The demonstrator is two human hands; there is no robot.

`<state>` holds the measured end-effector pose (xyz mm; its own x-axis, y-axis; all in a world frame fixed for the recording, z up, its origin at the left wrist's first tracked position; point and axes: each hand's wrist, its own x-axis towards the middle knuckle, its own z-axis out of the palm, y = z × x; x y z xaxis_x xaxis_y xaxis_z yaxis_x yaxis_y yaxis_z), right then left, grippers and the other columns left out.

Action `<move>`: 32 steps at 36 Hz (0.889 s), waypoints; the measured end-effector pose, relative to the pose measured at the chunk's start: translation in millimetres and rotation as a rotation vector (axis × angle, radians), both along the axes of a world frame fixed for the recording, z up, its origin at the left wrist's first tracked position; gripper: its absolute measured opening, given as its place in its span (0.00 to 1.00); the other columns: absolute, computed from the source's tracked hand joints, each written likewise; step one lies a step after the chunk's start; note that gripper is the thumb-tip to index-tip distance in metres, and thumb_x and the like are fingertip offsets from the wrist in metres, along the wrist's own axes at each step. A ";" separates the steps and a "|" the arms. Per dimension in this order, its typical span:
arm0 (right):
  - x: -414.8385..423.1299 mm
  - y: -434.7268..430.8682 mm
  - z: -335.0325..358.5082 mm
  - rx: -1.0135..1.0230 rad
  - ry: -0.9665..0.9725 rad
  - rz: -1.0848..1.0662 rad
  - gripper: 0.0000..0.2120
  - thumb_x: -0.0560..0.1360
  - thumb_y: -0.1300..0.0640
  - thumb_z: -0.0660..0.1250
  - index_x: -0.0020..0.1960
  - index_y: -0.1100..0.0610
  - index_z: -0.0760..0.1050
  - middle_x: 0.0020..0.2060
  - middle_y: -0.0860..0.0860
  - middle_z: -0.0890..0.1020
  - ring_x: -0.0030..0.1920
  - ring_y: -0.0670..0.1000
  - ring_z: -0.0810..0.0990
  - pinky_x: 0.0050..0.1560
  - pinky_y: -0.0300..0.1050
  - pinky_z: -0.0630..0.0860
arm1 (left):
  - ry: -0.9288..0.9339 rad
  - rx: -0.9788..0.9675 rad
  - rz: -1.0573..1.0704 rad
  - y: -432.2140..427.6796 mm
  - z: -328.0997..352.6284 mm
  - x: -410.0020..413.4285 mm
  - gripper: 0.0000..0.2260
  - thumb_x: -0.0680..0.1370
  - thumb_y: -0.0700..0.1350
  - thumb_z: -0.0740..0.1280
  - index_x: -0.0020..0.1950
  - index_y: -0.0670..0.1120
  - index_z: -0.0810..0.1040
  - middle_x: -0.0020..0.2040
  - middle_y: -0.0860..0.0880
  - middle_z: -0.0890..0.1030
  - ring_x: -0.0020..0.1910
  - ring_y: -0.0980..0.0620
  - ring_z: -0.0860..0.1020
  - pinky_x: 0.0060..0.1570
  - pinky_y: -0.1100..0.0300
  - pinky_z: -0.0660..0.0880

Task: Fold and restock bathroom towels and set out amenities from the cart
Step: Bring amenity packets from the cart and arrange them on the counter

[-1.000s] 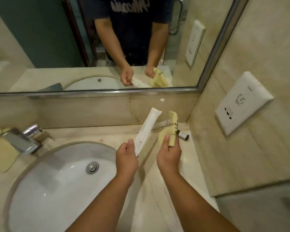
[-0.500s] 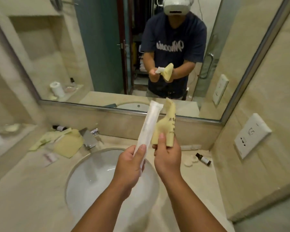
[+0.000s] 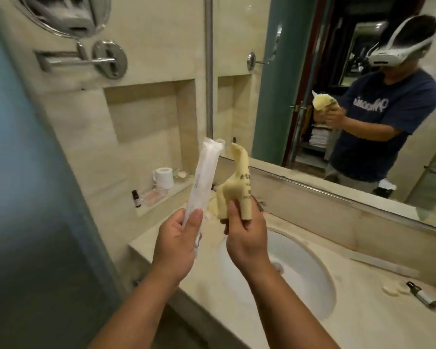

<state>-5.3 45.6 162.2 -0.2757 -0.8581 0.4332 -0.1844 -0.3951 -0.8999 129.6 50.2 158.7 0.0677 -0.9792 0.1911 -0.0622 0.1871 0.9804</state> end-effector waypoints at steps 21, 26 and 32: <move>305.5 -2.7 56.6 -0.179 0.029 0.835 0.07 0.83 0.48 0.60 0.49 0.46 0.75 0.32 0.45 0.77 0.31 0.45 0.73 0.32 0.46 0.71 | -0.088 -0.236 0.987 93.0 46.2 256.2 0.29 0.71 0.69 0.63 0.45 0.41 0.75 0.26 0.53 0.69 0.24 0.53 0.67 0.27 0.55 0.66; 363.5 26.4 60.2 -0.176 0.029 1.069 0.10 0.82 0.45 0.58 0.55 0.46 0.76 0.34 0.43 0.78 0.33 0.44 0.74 0.35 0.54 0.75 | -0.183 -0.233 1.208 140.4 51.1 285.7 0.23 0.76 0.64 0.64 0.46 0.42 0.77 0.28 0.52 0.72 0.26 0.54 0.71 0.27 0.54 0.69; 430.6 90.2 52.0 -0.130 0.042 1.344 0.09 0.84 0.46 0.59 0.58 0.46 0.76 0.36 0.44 0.80 0.35 0.46 0.77 0.37 0.53 0.78 | -0.209 -0.227 1.449 218.8 47.7 317.7 0.26 0.76 0.65 0.65 0.45 0.40 0.75 0.28 0.49 0.72 0.26 0.51 0.72 0.25 0.54 0.68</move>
<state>425.3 135.9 214.2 0.7537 -0.4033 0.5190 0.3835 -0.3714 -0.8456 447.2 269.0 206.4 0.8894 -0.0325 0.4560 -0.4567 -0.0153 0.8895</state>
